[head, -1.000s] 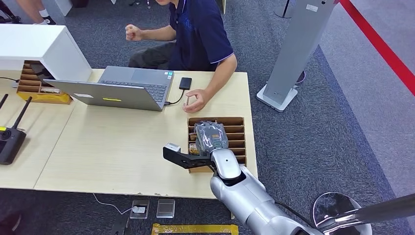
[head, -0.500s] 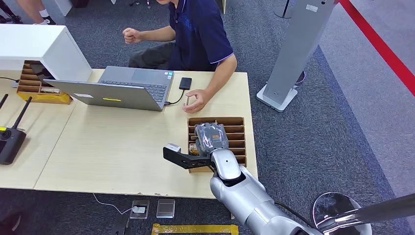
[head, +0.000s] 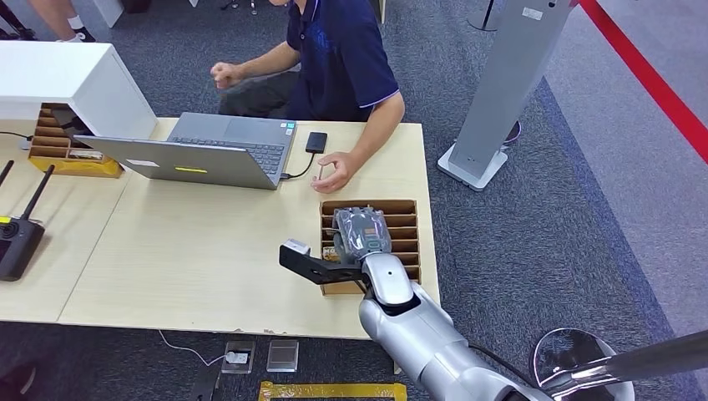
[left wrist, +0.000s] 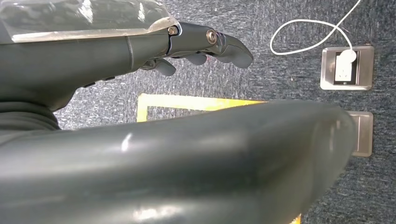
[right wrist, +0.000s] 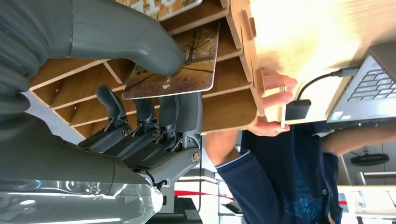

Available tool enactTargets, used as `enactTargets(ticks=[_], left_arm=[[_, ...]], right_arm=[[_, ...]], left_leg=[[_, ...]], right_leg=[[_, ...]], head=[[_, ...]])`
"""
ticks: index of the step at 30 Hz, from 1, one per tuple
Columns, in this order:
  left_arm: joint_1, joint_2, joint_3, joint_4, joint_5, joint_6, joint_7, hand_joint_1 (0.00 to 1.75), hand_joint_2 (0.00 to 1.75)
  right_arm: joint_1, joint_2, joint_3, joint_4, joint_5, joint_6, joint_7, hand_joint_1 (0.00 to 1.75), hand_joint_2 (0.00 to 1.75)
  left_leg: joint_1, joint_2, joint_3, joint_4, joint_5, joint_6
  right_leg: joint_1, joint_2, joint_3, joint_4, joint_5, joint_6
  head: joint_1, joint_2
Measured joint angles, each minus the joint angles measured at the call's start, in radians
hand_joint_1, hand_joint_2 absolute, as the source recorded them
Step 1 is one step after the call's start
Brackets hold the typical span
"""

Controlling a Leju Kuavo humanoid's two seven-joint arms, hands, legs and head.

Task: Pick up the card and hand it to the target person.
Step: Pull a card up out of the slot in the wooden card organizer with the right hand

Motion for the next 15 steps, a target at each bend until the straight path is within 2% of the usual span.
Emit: enactTargets(ticks=[11, 15], left_arm=[[0.001, -0.003, 0.014, 0.002, -0.001, 0.002, -0.001, 0.00, 0.00], [0.002, -0.004, 0.016, 0.003, -0.003, -0.001, -0.005, 0.00, 0.00]], right_arm=[[0.017, -0.074, -0.017, -0.228, 0.010, 0.050, 0.027, 1.39, 1.75], [0.032, -0.112, -0.018, -0.358, 0.018, 0.088, 0.046, 1.40, 1.75]], left_leg=[[0.000, -0.001, -0.001, 0.000, 0.000, 0.000], [0.000, -0.001, -0.001, 0.000, 0.000, 0.000]], right_leg=[[0.000, -0.001, -0.001, 0.000, 0.000, 0.000], [0.000, -0.001, -0.001, 0.000, 0.000, 0.000]], head=[[0.000, 0.000], [0.000, 0.000]])
